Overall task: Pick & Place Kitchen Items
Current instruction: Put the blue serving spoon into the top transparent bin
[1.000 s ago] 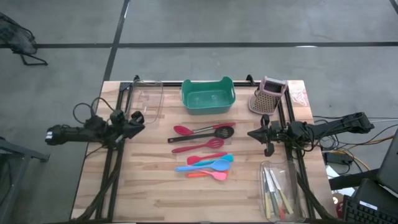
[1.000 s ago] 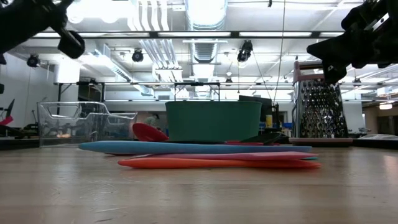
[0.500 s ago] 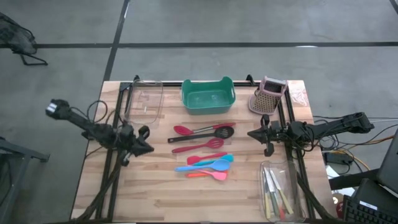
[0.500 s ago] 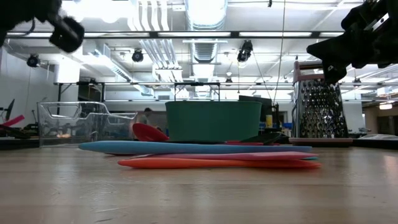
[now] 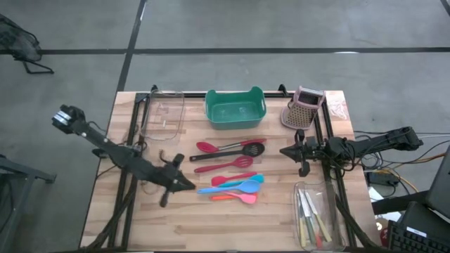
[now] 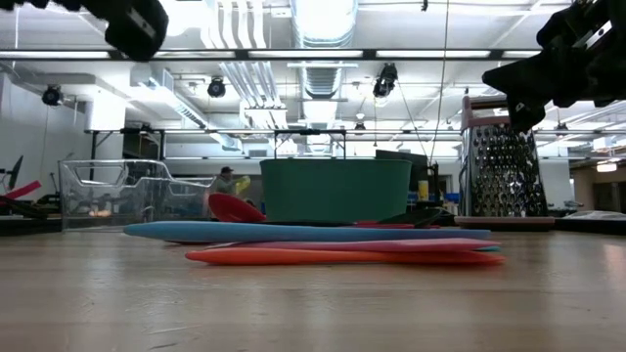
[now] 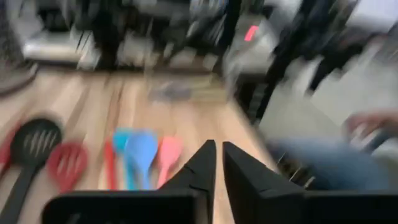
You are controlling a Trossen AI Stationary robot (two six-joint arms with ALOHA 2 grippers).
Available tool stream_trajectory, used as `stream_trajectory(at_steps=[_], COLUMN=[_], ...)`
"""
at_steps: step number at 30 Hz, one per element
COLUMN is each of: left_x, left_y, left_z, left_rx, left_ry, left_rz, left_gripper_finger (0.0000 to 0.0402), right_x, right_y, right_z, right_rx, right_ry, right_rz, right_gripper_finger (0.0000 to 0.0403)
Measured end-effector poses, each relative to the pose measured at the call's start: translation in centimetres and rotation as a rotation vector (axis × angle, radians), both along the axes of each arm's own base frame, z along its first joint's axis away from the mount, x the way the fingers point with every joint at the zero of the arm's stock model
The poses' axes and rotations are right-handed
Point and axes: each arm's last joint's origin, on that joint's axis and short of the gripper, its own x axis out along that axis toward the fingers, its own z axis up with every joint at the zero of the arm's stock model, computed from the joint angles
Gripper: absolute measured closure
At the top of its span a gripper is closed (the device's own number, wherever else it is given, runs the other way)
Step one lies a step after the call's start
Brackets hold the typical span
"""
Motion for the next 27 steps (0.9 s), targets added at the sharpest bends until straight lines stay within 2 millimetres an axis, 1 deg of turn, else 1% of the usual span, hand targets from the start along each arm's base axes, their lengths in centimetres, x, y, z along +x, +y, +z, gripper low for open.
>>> stream_trajectory(at_steps=[3,5,7,11,14,18,24,27], left_x=[1.6,2.6,3.6,5.2,5.9,6.6,7.1,7.2], left_y=[-0.8,-1.2,-1.6,-2.7,-3.2,-3.6,-3.9,-4.0], left_z=[-0.2,-1.0,-1.8,-3.4,-5.0,-6.9,-9.5,-10.3], left_rx=[0.067,0.118,0.127,0.182,0.227,0.272,0.304,0.302], left_ry=[0.111,0.186,0.226,0.284,0.336,0.39,0.466,0.489], left_rz=[0.094,0.165,0.216,0.207,0.204,0.203,0.214,0.222], left_gripper_finger=[0.0331,0.0304,0.0274,0.0217,0.0187,0.0169,0.0168,0.0168], right_x=[0.0,0.0,0.0,0.0,0.0,0.0,0.0,0.0], right_y=[0.0,0.0,0.0,0.0,0.0,0.0,0.0,0.0], right_z=[0.0,0.0,0.0,-0.1,-0.1,-0.1,-0.1,-0.1], right_rx=[0.0,-0.001,-0.001,-0.001,-0.001,-0.001,-0.001,-0.001], right_ry=[0.0,0.003,0.006,0.006,0.006,0.006,0.006,0.006], right_rz=[0.0,0.0,0.0,0.0,0.0,0.0,0.0,0.0], right_gripper_finger=[0.0394,0.0394,0.0394,0.0394,0.0394,0.0394,0.0394,0.0394])
